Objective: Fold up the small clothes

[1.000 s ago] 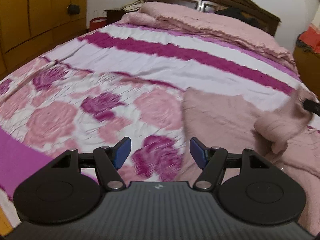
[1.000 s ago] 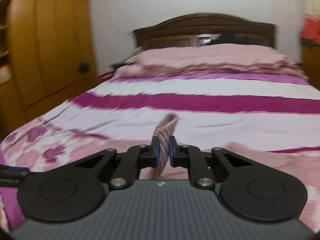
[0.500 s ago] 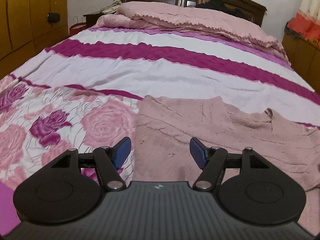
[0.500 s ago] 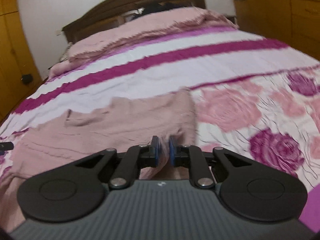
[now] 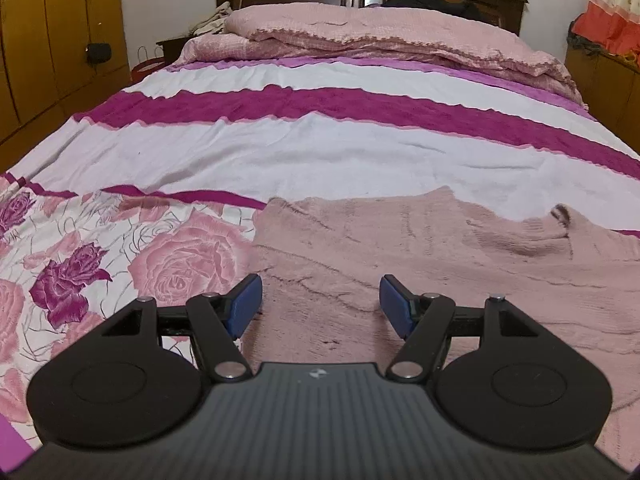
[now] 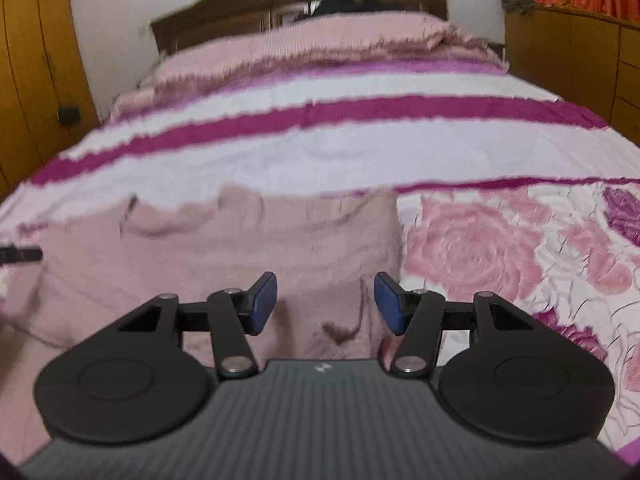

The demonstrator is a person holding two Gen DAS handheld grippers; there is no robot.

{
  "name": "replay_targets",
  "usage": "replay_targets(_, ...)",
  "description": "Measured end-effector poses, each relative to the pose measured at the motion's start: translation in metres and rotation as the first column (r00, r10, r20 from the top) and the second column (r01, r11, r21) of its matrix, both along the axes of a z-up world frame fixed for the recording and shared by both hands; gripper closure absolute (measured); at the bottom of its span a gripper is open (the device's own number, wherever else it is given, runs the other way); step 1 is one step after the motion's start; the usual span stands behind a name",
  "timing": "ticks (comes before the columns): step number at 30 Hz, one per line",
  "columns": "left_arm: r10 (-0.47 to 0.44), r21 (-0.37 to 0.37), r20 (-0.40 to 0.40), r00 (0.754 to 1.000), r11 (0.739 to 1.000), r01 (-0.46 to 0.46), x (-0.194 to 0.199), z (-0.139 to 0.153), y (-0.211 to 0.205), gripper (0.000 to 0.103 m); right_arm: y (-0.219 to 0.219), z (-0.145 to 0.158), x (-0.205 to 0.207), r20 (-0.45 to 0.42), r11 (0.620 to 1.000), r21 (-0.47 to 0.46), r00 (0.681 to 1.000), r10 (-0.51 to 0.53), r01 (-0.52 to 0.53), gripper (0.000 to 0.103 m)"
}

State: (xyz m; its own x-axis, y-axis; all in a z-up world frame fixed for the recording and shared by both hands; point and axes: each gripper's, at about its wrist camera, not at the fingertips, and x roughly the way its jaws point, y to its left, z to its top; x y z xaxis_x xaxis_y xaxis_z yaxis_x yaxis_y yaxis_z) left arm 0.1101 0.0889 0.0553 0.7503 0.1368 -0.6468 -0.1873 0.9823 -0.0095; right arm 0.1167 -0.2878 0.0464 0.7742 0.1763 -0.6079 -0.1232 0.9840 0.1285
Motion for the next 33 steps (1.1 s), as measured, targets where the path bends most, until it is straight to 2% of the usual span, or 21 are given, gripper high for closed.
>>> replay_targets(1,0.006,-0.004,-0.004,1.0,1.0,-0.006,0.002,-0.003,0.002,0.031,0.002,-0.003,-0.002,-0.009,1.0,-0.005,1.0,0.002,-0.002,0.063)
replay_targets(2,0.014,-0.008,-0.014,1.0,1.0,-0.014,0.004,-0.008,0.004,0.031,0.004,-0.004,-0.003,-0.011,1.0,-0.018,1.0,0.013,-0.013,0.084)
replay_targets(3,0.02,-0.009,-0.021,1.0,1.0,-0.02,0.006,-0.012,0.006,0.031,0.006,-0.003,-0.005,-0.01,0.999,-0.034,0.999,0.031,-0.031,0.088)
replay_targets(6,0.045,-0.041,0.007,0.999,0.998,-0.044,0.006,-0.018,0.013,0.031,0.012,0.019,-0.016,0.072,0.995,-0.073,0.995,0.068,-0.063,0.09)
replay_targets(9,0.057,-0.063,0.042,0.997,0.997,-0.055,0.007,-0.021,0.019,0.031,0.009,0.044,-0.02,0.178,0.997,-0.076,0.983,0.044,-0.031,0.091)
replay_targets(11,0.066,-0.06,0.038,0.997,0.996,-0.064,0.011,-0.027,0.021,0.031,0.006,0.05,-0.015,0.209,0.997,-0.072,0.978,0.02,-0.005,0.091)
replay_targets(13,0.075,-0.072,0.04,0.996,0.995,-0.071,0.014,-0.032,0.023,0.031,0.005,0.042,-0.005,0.189,0.995,-0.099,0.982,0.014,0.005,0.091)
replay_targets(17,0.075,-0.085,0.065,0.995,0.994,-0.07,0.014,-0.038,0.026,0.031,-0.002,0.005,0.015,0.068,0.996,-0.088,0.998,-0.012,0.018,0.091)
replay_targets(19,0.076,-0.082,0.069,0.995,0.994,-0.071,0.016,-0.041,0.028,0.03,-0.004,-0.013,0.018,0.041,0.995,-0.093,0.999,-0.016,0.02,0.09)
replay_targets(21,0.076,-0.073,0.068,0.995,0.995,-0.071,0.018,-0.044,0.028,0.029,-0.007,-0.018,0.017,0.053,0.997,-0.066,0.998,-0.032,0.036,0.089)
replay_targets(24,0.074,-0.062,0.069,0.995,0.996,-0.069,0.02,-0.045,0.027,0.028,-0.008,-0.012,0.016,0.048,0.998,-0.046,0.998,-0.043,0.046,0.088)
replay_targets(26,0.077,-0.062,0.067,0.995,0.995,-0.073,0.019,-0.045,0.027,0.028,-0.01,-0.003,0.013,0.053,0.997,-0.038,0.997,-0.063,0.065,0.083)
replay_targets(31,0.081,-0.052,0.052,0.995,0.996,-0.078,0.013,-0.037,0.025,0.028,-0.012,0.018,-0.004,0.106,0.996,0.021,0.99,-0.09,0.088,0.079)
replay_targets(32,0.078,-0.053,0.05,0.996,0.996,-0.076,0.009,-0.034,0.024,0.028,-0.011,0.02,-0.005,0.106,0.996,0.035,0.991,-0.087,0.084,0.066)
replay_targets(33,0.075,-0.053,0.047,0.996,0.996,-0.073,0.006,-0.032,0.024,0.028,-0.011,0.021,-0.007,0.102,0.996,0.052,0.992,-0.08,0.075,0.046)
